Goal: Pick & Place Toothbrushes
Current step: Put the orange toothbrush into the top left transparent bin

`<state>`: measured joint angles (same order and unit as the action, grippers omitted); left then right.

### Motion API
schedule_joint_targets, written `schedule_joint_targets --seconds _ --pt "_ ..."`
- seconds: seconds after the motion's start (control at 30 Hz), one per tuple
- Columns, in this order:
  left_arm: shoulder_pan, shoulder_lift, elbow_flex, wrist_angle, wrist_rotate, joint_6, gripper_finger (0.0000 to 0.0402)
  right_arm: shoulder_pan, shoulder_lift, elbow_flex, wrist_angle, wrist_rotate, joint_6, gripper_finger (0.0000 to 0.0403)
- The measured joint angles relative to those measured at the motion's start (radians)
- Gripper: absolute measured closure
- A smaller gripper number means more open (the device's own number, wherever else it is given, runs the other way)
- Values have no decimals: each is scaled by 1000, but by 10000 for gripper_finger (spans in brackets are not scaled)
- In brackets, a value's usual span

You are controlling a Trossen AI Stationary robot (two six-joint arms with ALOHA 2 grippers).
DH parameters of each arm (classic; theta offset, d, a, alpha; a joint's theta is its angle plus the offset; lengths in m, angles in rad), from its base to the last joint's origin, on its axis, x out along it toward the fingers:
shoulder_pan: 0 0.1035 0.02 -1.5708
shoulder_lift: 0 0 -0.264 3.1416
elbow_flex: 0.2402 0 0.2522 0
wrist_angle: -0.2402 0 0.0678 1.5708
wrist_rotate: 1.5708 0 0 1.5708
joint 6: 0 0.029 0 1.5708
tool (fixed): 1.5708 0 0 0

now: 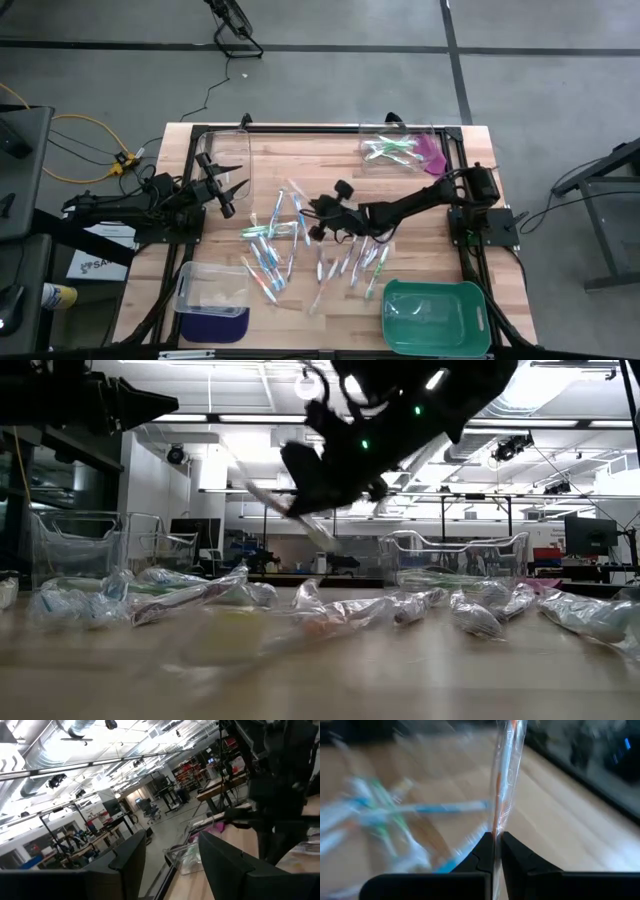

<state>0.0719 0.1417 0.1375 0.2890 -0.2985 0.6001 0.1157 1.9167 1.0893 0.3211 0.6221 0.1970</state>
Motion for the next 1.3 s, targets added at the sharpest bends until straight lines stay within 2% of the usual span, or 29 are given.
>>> schedule_joint_targets --seconds 0.1,0.27,0.43,0.57,0.7,0.87,0.93,1.03,1.2,1.3 --pt "0 0 0 0 0 -3 224 6 0 0 78 -57 -73 392" --pt "0 0 0 16 0 -3 224 7 -31 0 80 -246 -97 393" --pt "0 23 0 66 52 -7 224 20 -95 0 16 -285 -200 393" --pt "0 92 0 147 83 -27 224 44 -129 0 42 -257 -311 393" --pt "0 223 0 235 87 -65 224 64 -131 0 80 -236 -402 393" --pt "0 411 0 419 206 -90 224 82 -130 0 125 -131 -445 393" --pt "0 465 6 466 273 -91 224 97 -130 0 150 -50 -460 393" --pt "0 514 43 439 345 -100 224 129 -137 0 204 38 -521 393" --pt "0 599 121 382 389 -109 224 167 -138 0 260 -16 -579 393" --pt "0 657 158 387 429 -112 224 174 -138 0 270 2 -604 393"
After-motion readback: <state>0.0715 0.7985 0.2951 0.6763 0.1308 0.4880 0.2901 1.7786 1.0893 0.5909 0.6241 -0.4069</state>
